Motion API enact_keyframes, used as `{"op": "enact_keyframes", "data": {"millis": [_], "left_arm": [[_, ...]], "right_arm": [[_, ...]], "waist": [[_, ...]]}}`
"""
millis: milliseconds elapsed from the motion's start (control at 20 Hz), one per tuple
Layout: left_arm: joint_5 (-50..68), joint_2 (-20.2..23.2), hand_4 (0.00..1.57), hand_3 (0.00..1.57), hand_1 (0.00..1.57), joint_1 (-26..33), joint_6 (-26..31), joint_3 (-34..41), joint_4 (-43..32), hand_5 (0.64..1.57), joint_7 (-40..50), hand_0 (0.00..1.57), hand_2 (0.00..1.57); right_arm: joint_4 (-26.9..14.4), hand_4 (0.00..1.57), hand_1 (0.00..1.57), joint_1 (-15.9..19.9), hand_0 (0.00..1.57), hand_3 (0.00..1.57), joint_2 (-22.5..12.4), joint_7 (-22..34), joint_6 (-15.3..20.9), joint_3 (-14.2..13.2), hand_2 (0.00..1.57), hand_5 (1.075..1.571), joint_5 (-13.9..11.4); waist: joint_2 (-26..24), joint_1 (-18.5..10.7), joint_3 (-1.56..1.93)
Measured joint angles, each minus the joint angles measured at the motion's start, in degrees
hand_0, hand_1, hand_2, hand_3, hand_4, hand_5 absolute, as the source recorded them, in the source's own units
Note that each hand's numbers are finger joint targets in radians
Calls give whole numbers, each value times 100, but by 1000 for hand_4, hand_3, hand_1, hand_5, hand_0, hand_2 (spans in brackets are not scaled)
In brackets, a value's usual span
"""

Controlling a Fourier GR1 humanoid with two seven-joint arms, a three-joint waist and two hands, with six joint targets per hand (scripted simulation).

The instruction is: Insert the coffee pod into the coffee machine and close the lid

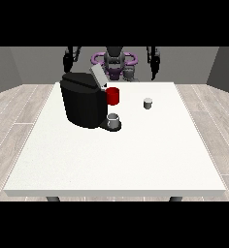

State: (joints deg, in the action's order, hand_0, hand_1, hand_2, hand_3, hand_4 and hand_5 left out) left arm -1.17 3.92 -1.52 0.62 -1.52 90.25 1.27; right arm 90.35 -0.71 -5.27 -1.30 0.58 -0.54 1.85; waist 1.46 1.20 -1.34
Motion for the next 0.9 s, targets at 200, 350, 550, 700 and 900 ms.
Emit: {"op": "enact_keyframes", "data": {"millis": [200, 350, 550, 700, 900], "left_arm": [[-241, 356, 0, 0, 0, 27, 269, -66, -85, 1571, -247, 0, 0], [-601, 863, 0, 0, 0, -85, 528, -131, -103, 1571, -358, 0, 0], [-933, 1553, 0, 0, 0, -535, 809, 56, -407, 1571, -295, 0, 0], [-1092, 1869, 0, 0, 0, -908, 935, 221, -851, 1571, -282, 0, 0], [-1398, 2195, 0, 0, 0, -1320, 1080, 275, -1399, 1571, -283, 0, 0]], "right_arm": [[-62, 0, 0, 4, 0, 0, -6, 40, -56, 40, 0, 1571, -21], [-93, 0, 0, 82, 0, 0, -20, 31, 76, 45, 0, 1571, -188], [-17, 0, 0, 245, 0, 0, -8, -66, 441, 121, 0, 1571, -638], [143, 0, 0, 366, 0, 0, 39, 16, 608, 292, 0, 1571, -923], [224, 0, 0, 517, 0, 0, 77, 20, 650, 411, 0, 1571, -1075]], "waist": [[-60, -35, 84], [-23, 8, 112], [235, 295, 126], [418, 537, 127], [669, 749, 131]]}}
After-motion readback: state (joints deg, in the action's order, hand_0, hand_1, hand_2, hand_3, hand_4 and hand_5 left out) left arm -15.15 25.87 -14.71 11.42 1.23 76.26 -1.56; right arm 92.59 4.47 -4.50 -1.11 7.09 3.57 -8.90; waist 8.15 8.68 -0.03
